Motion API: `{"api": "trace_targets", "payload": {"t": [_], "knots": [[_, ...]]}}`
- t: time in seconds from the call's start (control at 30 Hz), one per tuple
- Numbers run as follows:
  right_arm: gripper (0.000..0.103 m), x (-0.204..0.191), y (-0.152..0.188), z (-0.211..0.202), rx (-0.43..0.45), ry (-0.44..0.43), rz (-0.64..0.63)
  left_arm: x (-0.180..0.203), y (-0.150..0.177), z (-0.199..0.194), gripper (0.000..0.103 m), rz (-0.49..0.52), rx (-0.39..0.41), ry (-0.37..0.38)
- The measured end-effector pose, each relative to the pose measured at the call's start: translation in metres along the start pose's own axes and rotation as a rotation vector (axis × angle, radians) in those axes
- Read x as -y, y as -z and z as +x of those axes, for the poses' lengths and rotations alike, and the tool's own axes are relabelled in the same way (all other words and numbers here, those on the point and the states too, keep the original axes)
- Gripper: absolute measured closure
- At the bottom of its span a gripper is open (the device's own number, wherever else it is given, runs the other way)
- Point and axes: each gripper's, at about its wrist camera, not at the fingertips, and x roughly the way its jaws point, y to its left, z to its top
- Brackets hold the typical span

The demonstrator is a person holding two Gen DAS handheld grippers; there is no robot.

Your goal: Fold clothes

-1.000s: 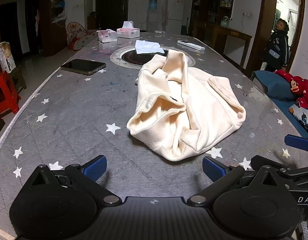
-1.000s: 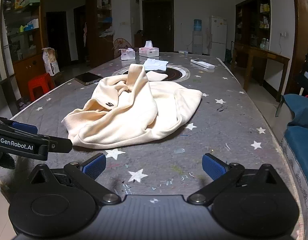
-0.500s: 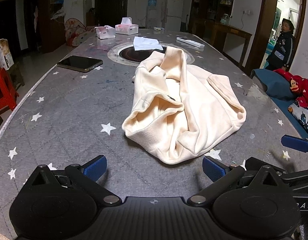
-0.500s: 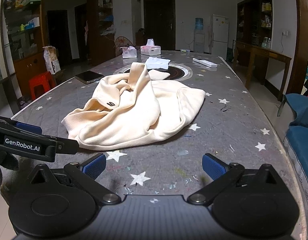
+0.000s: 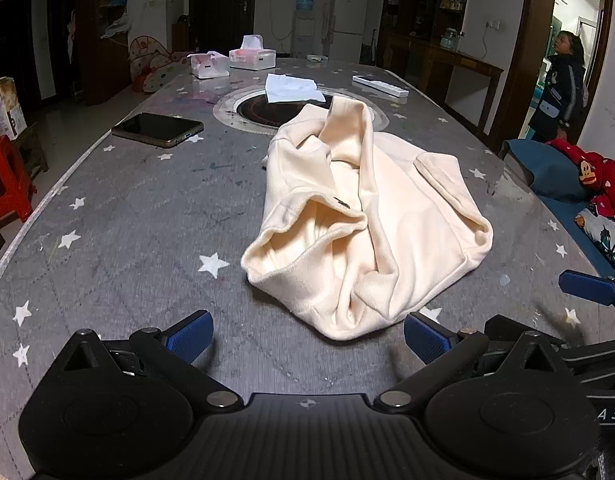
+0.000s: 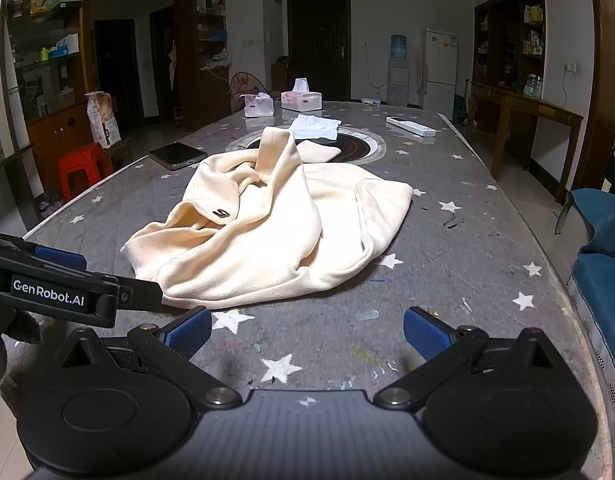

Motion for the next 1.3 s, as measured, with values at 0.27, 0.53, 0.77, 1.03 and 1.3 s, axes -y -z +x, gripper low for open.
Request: {"api": "trace_targets", "payload": {"t": [0.27, 0.53, 0.77, 1.03, 1.3], "knots": [[0.000, 0.000, -0.003, 0.008, -0.011, -0.010, -0.002, 0.001, -0.008, 0.006, 0.000, 0.008, 0.002, -0.003], [0.000, 0.004, -0.008, 0.019, -0.022, -0.017, 0.006, -0.002, -0.023, 0.016, 0.000, 0.012, 0.008, -0.016], [0.000, 0.009, -0.015, 0.030, -0.031, -0.024, 0.009, -0.004, -0.038, 0.025, 0.000, 0.030, 0.014, -0.025], [0.004, 0.015, -0.038, 0.046, -0.015, -0.048, 0.008, -0.010, -0.071, 0.039, 0.001, 0.043, 0.066, -0.031], [0.016, 0.024, -0.066, 0.073, -0.026, -0.084, 0.026, -0.016, -0.105, 0.065, 0.010, 0.060, 0.074, -0.011]]}}
